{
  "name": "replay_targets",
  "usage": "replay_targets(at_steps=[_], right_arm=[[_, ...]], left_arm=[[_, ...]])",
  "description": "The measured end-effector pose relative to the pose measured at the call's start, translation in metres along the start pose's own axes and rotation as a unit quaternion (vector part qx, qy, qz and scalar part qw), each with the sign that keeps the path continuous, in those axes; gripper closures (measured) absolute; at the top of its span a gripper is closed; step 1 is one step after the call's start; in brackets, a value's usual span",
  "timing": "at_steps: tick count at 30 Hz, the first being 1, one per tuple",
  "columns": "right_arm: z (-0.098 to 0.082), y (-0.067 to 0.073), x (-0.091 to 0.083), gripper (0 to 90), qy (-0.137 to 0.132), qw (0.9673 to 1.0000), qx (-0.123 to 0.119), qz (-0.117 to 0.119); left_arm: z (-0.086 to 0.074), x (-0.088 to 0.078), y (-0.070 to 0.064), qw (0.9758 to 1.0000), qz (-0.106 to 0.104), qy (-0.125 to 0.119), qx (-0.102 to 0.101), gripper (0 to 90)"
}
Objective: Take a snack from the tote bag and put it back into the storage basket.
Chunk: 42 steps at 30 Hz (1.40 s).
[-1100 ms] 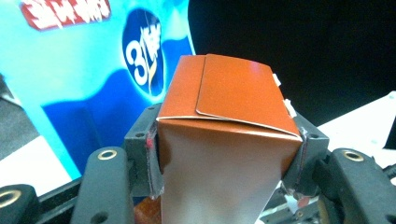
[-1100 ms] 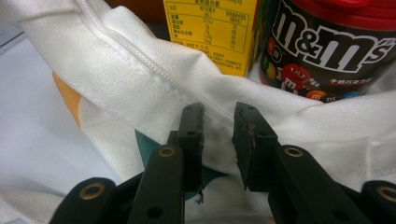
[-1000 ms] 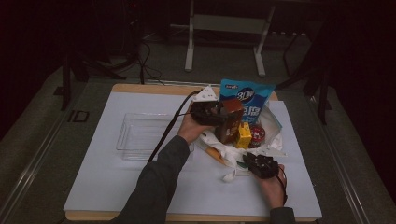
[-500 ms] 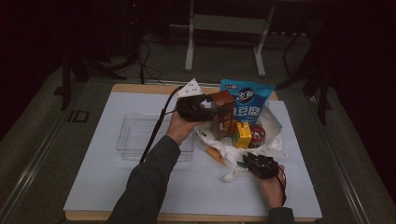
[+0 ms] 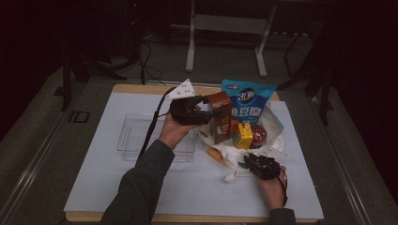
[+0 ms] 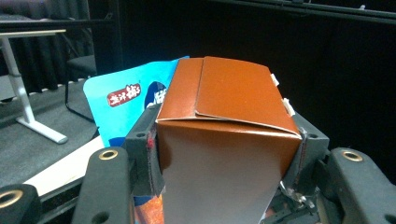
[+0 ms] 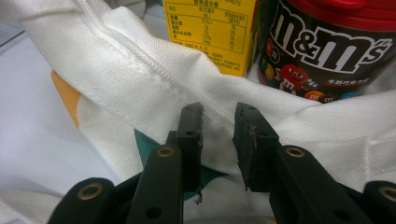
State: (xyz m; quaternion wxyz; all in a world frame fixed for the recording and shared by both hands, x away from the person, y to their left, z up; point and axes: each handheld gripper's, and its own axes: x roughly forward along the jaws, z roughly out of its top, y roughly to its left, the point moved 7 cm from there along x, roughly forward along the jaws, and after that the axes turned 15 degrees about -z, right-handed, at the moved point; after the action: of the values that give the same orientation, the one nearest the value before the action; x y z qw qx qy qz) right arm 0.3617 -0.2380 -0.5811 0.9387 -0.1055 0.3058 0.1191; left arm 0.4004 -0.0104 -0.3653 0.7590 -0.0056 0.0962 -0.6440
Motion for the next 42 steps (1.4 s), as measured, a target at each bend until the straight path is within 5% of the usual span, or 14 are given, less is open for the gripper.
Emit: replay_targets(at_steps=[14,42], right_arm=[[0.0,0.0,0.0,70.8,-0.001,1.0,0.0,0.002],[0.0,0.0,0.0,70.0,0.0,1.0,0.0,0.003]], left_arm=[[0.008,-0.029,0.001,1.0,0.003,0.003,0.003,42.1],[-0.003,-0.08,0.01,0.9986,0.029,0.041,0.015,42.4]])
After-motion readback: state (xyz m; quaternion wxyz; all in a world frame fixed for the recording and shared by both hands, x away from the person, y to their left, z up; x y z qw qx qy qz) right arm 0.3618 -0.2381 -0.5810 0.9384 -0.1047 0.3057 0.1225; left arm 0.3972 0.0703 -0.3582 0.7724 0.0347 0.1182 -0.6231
